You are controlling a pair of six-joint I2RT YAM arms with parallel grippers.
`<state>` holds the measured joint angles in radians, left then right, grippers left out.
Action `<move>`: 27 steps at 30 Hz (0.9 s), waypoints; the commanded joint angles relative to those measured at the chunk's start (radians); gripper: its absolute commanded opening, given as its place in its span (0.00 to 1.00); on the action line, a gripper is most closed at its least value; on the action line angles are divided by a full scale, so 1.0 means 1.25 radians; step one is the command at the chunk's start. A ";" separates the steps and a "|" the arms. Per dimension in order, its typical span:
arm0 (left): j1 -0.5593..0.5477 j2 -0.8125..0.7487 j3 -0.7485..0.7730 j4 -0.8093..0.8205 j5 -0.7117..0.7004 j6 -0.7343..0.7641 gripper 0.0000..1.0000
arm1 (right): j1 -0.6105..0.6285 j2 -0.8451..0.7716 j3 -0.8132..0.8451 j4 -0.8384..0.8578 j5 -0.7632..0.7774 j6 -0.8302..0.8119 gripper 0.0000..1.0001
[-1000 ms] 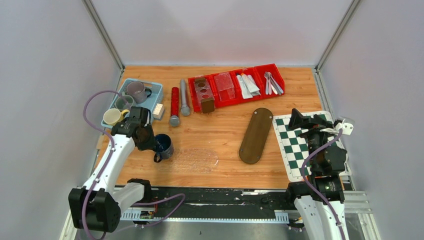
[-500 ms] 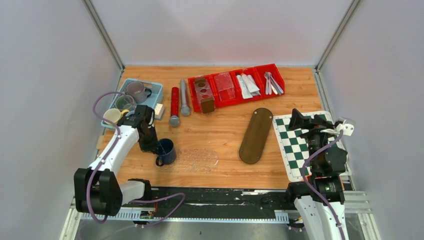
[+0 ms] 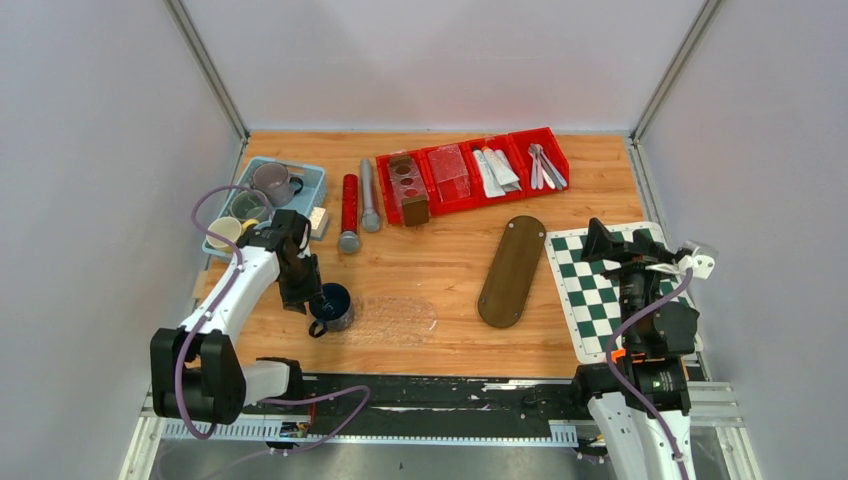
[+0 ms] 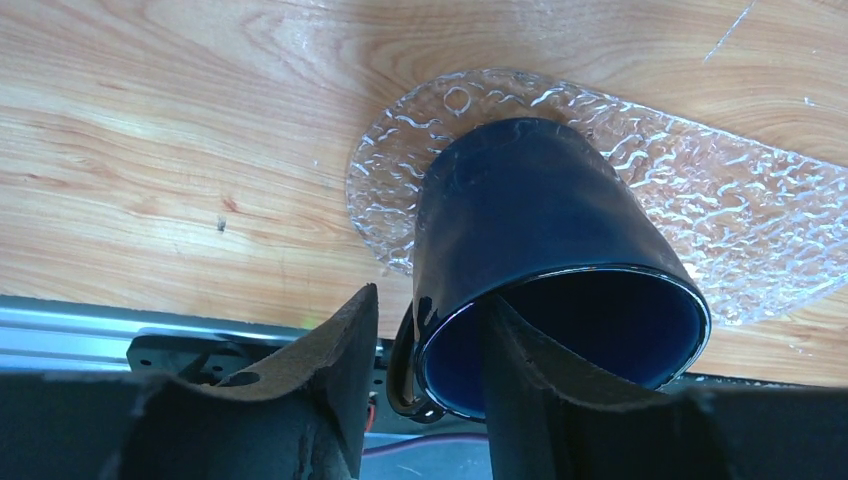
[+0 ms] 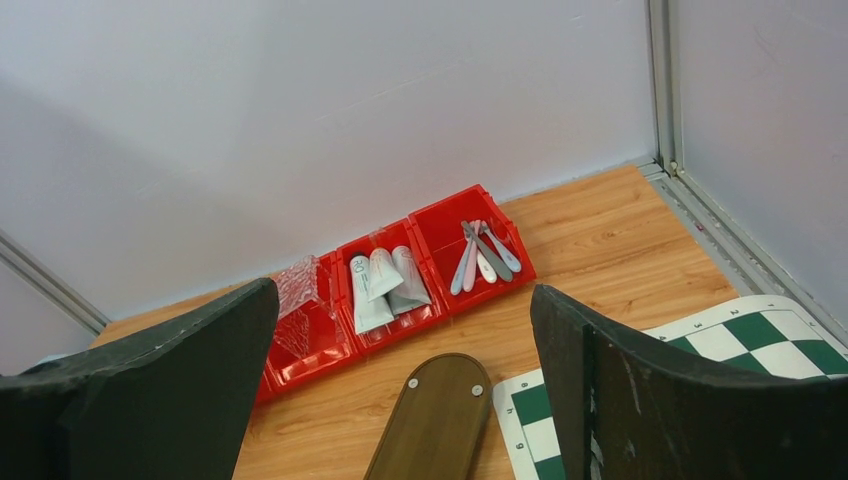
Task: Prepare toiletry sets of a toothbrush and toothpaste on the tray
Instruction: Place the cup on the tray, then adjust the cup on the tray.
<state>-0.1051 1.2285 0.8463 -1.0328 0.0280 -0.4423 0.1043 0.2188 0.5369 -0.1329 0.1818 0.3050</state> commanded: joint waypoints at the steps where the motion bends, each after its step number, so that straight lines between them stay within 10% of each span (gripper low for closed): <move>1: -0.004 -0.012 0.035 -0.016 0.011 0.007 0.52 | 0.010 -0.010 -0.001 0.030 0.012 -0.002 1.00; 10: -0.020 -0.077 0.146 -0.064 -0.020 0.031 0.60 | 0.013 -0.010 -0.001 0.031 0.019 -0.003 1.00; 16: -0.203 -0.036 0.211 -0.065 -0.064 -0.032 0.60 | 0.013 -0.006 -0.002 0.034 0.014 0.001 1.00; 27: -0.268 0.030 0.128 0.060 -0.104 -0.117 0.54 | 0.013 -0.020 -0.001 0.029 0.018 -0.005 1.00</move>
<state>-0.4358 1.2583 1.0492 -1.0256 -0.0738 -0.5346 0.1150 0.2108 0.5369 -0.1295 0.1936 0.3050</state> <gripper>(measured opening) 0.561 0.996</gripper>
